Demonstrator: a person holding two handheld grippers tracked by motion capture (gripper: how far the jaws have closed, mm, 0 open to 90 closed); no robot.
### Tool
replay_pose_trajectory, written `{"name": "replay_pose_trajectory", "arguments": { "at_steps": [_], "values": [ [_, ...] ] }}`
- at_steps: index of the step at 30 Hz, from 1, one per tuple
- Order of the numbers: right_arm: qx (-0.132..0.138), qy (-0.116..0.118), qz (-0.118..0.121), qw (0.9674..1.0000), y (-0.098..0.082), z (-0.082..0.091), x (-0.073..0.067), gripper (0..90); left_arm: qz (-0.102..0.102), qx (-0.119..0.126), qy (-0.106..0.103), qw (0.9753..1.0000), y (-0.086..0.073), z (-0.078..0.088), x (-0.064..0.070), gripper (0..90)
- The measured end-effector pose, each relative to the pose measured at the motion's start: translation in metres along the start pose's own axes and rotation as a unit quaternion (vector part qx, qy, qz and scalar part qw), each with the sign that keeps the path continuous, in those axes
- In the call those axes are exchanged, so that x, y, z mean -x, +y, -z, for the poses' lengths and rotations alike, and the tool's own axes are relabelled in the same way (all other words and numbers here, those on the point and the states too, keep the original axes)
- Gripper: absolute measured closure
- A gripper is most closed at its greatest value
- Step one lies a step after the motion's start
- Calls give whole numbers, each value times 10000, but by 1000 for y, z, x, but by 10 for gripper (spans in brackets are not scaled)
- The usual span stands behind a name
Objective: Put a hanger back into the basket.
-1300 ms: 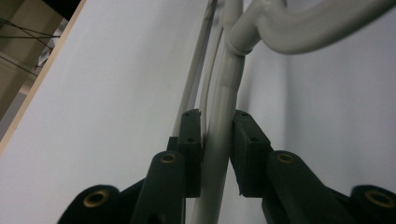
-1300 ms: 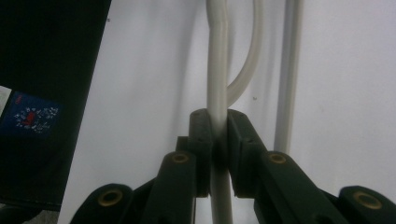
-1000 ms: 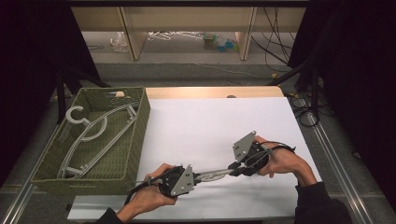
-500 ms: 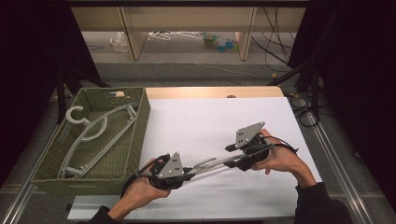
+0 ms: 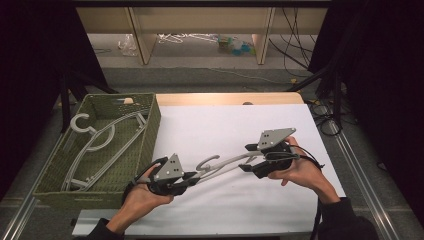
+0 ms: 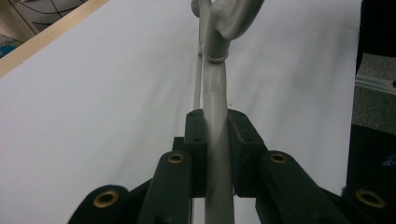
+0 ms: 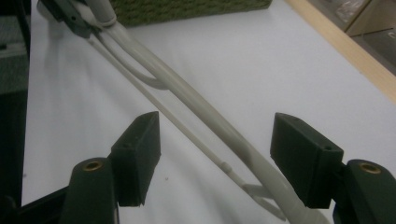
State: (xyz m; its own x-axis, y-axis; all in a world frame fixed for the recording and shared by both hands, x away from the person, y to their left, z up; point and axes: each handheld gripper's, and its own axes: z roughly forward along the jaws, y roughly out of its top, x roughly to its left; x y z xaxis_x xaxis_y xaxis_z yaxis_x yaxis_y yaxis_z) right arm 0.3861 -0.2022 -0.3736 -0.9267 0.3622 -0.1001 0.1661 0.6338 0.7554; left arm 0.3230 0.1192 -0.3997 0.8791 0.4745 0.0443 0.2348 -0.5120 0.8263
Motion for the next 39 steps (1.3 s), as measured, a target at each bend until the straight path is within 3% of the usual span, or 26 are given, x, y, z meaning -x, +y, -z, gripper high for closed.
{"name": "replay_pose_trajectory", "arguments": {
  "at_steps": [6, 11, 17, 22, 31, 34, 39],
  "values": [
    [373, -334, -336, 9982, -2, 6, -4, 324, 222, 85, 59, 9997, 2, 11, -6, 791],
    [593, -551, -470, 9956, 1, 8, -10, 306, 283, 171, 161, 9993, 3, 17, -10, 791],
    [993, -750, -478, 9911, -7, 9, -21, 296, 425, 281, 186, 9985, 6, 26, -14, 791],
    [1142, -792, -572, 9886, -20, 14, -29, 290, 534, 388, 207, 9976, 8, 33, -18, 791],
    [970, -663, -668, 9908, -35, 10, -38, 289, 745, 539, 231, 9955, 12, 53, -21, 791],
    [951, -658, -701, 9908, -39, 10, -40, 289, 869, 660, 222, 9938, 13, 63, -21, 791],
    [923, -672, -690, 9911, -46, 9, -45, 289, 790, 872, 362, 9924, 17, 87, -24, 791]
  ]
}}
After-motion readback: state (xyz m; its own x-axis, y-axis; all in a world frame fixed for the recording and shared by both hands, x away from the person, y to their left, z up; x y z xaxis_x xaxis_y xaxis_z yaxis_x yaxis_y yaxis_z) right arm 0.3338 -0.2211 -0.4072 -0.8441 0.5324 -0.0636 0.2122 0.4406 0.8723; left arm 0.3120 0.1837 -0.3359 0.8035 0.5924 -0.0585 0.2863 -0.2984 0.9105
